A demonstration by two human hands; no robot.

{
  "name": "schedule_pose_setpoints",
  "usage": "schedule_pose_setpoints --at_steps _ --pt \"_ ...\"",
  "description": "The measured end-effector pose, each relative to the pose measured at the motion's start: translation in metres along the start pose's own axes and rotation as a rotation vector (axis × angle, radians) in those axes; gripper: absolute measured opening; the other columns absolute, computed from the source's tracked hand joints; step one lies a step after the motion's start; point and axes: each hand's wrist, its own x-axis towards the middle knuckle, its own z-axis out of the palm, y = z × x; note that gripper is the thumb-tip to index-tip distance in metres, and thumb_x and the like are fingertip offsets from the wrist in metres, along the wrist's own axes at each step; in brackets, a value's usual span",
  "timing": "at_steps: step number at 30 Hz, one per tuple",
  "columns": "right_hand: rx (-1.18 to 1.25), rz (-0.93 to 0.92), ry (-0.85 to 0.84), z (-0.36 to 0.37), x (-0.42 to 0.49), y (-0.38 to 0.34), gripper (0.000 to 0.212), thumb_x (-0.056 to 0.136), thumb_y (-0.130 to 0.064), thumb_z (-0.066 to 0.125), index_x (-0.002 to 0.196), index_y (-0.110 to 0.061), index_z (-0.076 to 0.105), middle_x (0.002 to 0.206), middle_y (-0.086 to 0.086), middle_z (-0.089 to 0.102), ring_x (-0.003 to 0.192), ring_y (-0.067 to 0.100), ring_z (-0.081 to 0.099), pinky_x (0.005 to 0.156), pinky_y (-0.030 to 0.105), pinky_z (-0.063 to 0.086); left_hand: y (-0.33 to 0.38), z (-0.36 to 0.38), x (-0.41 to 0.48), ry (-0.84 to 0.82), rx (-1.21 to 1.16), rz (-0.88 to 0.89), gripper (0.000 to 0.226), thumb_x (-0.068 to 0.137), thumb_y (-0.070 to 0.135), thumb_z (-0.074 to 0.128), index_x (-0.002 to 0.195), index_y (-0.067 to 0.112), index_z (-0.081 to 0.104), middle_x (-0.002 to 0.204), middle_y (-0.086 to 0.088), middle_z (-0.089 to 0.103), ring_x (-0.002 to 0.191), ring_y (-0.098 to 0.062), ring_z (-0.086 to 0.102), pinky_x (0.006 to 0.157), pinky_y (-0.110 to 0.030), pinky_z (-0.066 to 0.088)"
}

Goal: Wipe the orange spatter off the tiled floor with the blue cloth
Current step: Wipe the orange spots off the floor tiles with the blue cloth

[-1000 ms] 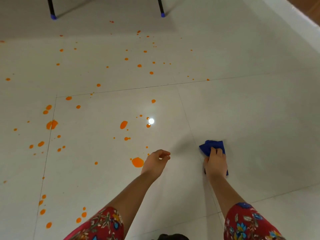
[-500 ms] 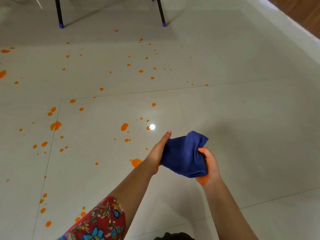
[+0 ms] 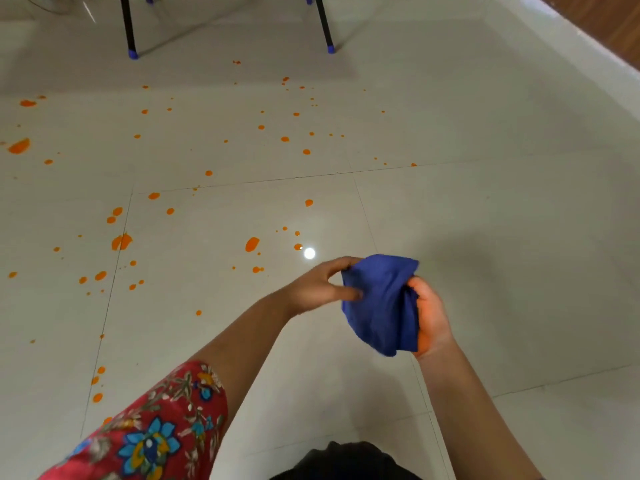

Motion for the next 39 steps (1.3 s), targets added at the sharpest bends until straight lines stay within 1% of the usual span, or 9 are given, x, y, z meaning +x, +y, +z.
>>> schedule_pose_setpoints --at_steps 4,9,13,21,28,30,33,36,39 --pt "0.126 0.033 -0.127 -0.008 -0.011 0.015 0.069 0.092 -0.055 0.039 0.13 0.0 0.059 0.133 0.02 0.058 0.124 0.032 0.056 0.106 0.045 0.042 0.001 -0.008 0.003 0.152 0.379 0.069 0.024 0.082 0.04 0.067 0.082 0.016 0.064 0.082 0.007 0.061 0.087 -0.017 0.055 0.088 -0.031 0.041" --pt "-0.468 0.025 -0.092 0.006 -0.018 0.041 0.034 0.091 0.0 0.047 0.123 -0.003 0.061 0.117 0.016 0.069 0.105 0.027 0.067 0.087 0.039 0.054 -0.015 -0.017 -0.028 0.095 0.276 -0.128 0.02 0.088 0.037 0.064 0.088 0.019 0.055 0.089 0.002 0.059 0.088 -0.019 0.054 0.082 -0.03 0.043" --pt "-0.58 0.06 -0.123 0.009 -0.026 0.045 0.039 0.08 0.001 0.048 0.116 -0.005 0.063 0.107 0.013 0.073 0.098 0.028 0.069 0.085 0.041 0.052 -0.026 -0.036 -0.066 -0.095 0.08 -0.317 0.043 0.078 0.034 0.073 0.116 0.03 0.053 0.104 0.005 0.065 0.099 -0.013 0.061 0.085 -0.026 0.048" --pt "-0.689 0.175 -0.22 0.049 -0.028 0.084 0.043 0.088 0.012 0.034 0.102 -0.013 0.065 0.092 -0.001 0.075 0.079 0.012 0.072 0.064 0.026 0.056 -0.078 -0.084 -0.124 -0.047 0.656 -0.402 0.041 0.075 0.032 0.077 0.11 0.028 0.056 0.127 0.005 0.045 0.119 -0.02 0.042 0.1 -0.036 0.038" --pt "-1.164 -0.275 -0.307 0.082 -0.027 0.126 0.041 0.087 0.003 0.04 0.106 -0.028 0.06 0.058 -0.013 0.056 0.052 0.011 0.047 0.052 0.024 0.039 -0.115 -0.106 -0.189 -0.039 0.779 -0.433 0.037 0.093 0.034 0.055 0.129 0.026 0.051 0.134 0.002 0.05 0.121 -0.019 0.048 0.099 -0.03 0.036" --pt "-1.463 -0.344 -0.586 0.082 -0.027 0.144 0.054 0.086 0.004 0.045 0.122 -0.034 0.058 0.084 -0.032 0.062 0.073 -0.007 0.059 0.069 0.008 0.042 -0.133 -0.096 -0.218 0.081 0.724 -0.439 0.035 0.093 0.033 0.054 0.128 0.028 0.052 0.133 0.003 0.052 0.121 -0.019 0.049 0.1 -0.031 0.037" --pt "-2.079 -0.192 -0.898 0.054 -0.006 0.173 0.052 0.087 -0.024 0.062 0.137 -0.03 0.05 0.14 -0.012 0.052 0.131 0.009 0.046 0.108 0.027 0.033 -0.166 -0.076 -0.256 0.311 0.636 -0.462 0.038 0.091 0.031 0.057 0.129 0.027 0.052 0.135 0.004 0.052 0.123 -0.02 0.049 0.101 -0.032 0.037" --pt "-2.2 -0.36 -0.598 0.041 0.015 0.205 0.064 0.084 -0.065 0.049 0.138 -0.031 0.05 0.152 0.002 0.04 0.14 0.031 0.034 0.11 0.046 0.03 -0.207 -0.057 -0.286 0.591 0.589 -0.525 0.043 0.091 0.03 0.06 0.132 0.022 0.05 0.139 0.002 0.049 0.127 -0.022 0.047 0.103 -0.033 0.036" --pt "-2.386 -0.464 -0.45 0.042 0.041 0.248 0.076 0.086 -0.072 0.036 0.152 -0.044 0.012 0.164 0.002 -0.006 0.147 0.044 -0.007 0.108 0.07 0.013 -0.246 -0.042 -0.313 0.746 0.54 -0.638 0.054 0.09 0.03 0.061 0.14 0.015 0.043 0.147 -0.004 0.041 0.135 -0.027 0.039 0.109 -0.039 0.034"
